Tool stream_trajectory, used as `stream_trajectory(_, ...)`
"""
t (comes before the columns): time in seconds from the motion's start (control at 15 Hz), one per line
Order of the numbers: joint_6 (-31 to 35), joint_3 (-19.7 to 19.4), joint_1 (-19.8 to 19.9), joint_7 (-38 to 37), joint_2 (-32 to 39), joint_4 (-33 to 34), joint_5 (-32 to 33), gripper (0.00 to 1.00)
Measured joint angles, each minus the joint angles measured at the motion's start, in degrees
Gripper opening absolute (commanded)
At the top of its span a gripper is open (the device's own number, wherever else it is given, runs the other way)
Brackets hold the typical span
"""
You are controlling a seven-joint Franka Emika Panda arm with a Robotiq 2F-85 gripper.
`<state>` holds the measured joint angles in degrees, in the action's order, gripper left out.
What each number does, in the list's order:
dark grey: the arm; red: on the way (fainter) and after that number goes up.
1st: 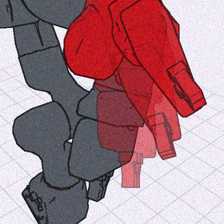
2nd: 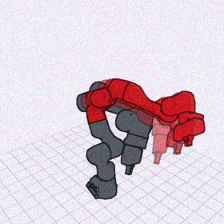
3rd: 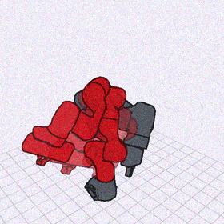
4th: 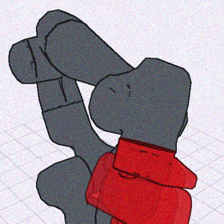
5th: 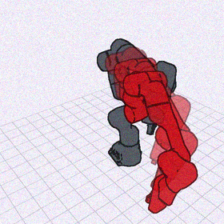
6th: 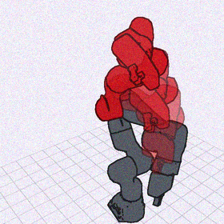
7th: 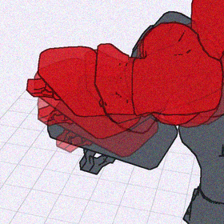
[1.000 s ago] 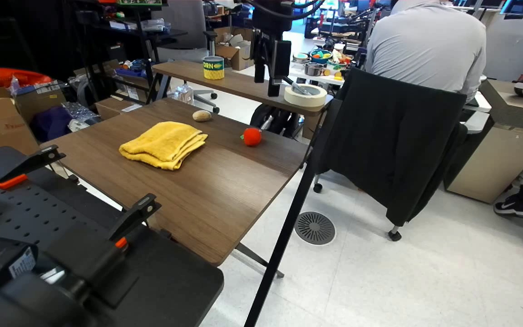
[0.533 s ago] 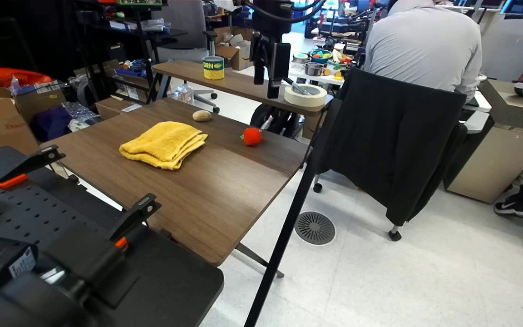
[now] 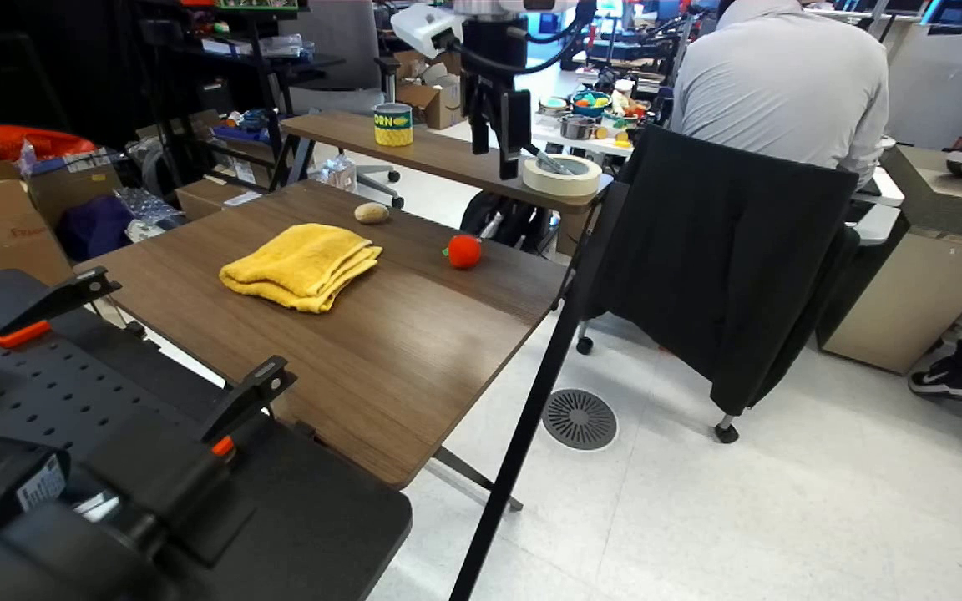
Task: Move the red object forward, then use the towel to clean the table
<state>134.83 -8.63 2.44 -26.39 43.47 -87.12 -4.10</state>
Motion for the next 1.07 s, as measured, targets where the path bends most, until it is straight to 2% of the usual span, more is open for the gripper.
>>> stream_trajectory(0.4, -7.1, 1.9, 0.0, 2.2, 11.6, 10.3, -0.3, 1.00)
stream_trajectory(1.07, -7.6, 2.0, 0.1, 2.9, 13.2, 12.4, -0.3, 1.00)
